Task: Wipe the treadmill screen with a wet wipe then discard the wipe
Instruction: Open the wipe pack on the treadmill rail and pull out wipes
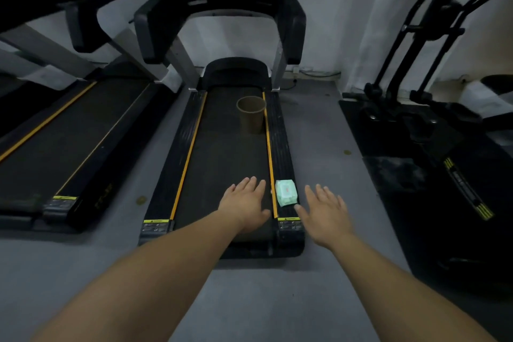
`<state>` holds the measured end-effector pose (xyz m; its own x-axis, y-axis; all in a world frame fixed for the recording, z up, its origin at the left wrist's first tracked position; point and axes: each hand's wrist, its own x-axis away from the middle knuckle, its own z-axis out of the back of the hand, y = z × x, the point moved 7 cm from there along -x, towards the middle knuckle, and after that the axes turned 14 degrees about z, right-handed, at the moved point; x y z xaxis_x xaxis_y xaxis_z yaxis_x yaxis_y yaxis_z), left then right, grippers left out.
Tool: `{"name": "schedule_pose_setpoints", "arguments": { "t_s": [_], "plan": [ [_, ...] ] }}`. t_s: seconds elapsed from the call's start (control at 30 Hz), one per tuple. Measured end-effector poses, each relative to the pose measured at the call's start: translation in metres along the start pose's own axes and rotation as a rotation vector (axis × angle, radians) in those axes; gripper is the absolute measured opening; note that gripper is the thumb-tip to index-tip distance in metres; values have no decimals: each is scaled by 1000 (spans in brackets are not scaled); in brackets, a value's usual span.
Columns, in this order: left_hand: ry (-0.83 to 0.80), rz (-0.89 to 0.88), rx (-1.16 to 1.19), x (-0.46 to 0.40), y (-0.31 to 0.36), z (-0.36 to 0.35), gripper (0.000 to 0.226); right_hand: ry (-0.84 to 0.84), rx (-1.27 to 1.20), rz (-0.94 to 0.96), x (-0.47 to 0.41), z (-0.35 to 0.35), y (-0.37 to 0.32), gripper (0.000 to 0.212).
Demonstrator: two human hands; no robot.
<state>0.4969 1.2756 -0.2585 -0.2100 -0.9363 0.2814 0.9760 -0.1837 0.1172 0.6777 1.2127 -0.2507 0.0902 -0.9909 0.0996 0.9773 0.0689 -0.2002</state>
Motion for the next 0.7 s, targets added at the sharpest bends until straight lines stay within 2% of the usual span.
{"name": "schedule_pose_setpoints", "arguments": {
  "t_s": [0.23,0.43,0.7],
  "plan": [
    [-35,0,5,-108,8,3,91,-35,-6,18,-106,-12,37,66],
    [-86,-49,2,-216,-1,2,93,-52,-51,-61,-198,-33,61,67],
    [-214,-82,-40,-322,-12,-52,92,-154,-147,-149,-274,-110,90,66]
  ]
}}
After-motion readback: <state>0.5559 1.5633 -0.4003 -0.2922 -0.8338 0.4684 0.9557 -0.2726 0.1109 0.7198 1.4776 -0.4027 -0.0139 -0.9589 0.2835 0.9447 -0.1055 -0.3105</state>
